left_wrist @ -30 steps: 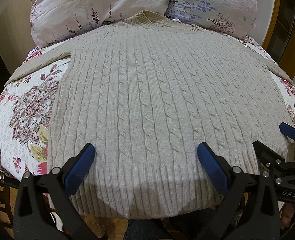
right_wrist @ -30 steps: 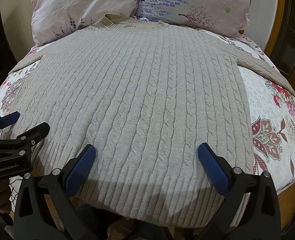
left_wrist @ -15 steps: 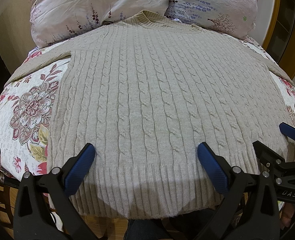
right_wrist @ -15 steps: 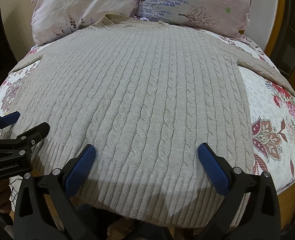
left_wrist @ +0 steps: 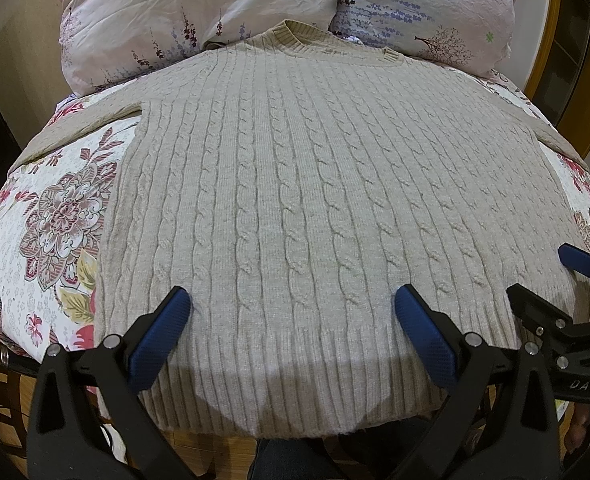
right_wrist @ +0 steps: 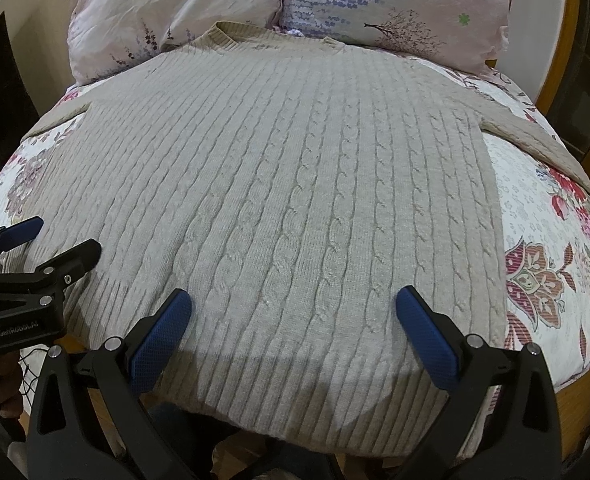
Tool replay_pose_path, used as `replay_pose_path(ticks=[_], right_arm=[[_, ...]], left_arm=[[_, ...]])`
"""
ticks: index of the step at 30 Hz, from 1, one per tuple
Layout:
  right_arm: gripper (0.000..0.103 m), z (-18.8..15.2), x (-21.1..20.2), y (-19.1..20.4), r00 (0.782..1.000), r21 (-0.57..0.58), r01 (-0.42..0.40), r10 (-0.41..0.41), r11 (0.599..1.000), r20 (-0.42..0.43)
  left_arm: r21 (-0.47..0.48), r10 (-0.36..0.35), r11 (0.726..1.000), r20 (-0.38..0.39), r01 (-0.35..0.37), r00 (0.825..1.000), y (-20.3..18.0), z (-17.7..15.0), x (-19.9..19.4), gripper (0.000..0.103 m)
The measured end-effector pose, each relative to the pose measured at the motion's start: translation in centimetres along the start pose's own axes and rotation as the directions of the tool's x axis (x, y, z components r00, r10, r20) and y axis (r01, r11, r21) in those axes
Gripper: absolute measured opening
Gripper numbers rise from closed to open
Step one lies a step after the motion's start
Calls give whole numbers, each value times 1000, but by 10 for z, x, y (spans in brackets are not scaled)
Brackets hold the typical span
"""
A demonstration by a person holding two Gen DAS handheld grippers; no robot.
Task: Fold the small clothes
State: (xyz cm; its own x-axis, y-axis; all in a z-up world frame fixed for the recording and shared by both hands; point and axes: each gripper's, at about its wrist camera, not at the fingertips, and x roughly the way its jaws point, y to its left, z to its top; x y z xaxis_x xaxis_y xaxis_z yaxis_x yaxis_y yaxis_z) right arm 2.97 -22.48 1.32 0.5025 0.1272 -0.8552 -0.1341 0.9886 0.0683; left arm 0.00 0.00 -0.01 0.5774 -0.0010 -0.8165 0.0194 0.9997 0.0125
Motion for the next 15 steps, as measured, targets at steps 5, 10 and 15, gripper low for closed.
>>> replay_pose_path(ticks=[5, 10, 15], right_arm=[[102, -3, 0, 1, 1000, -9, -4, 4, 1000, 5], [102, 0, -2, -5, 998, -33, -57, 57, 998, -3], [101, 36, -20, -102, 989, 244, -113, 86, 963, 117]], left_arm=[[3, -2, 1000, -1, 2, 1000, 0, 0, 0, 101], [14, -8, 1000, -5, 8, 1000, 0, 2, 1, 101], [0, -59, 998, -11, 59, 998, 9, 7, 0, 101]])
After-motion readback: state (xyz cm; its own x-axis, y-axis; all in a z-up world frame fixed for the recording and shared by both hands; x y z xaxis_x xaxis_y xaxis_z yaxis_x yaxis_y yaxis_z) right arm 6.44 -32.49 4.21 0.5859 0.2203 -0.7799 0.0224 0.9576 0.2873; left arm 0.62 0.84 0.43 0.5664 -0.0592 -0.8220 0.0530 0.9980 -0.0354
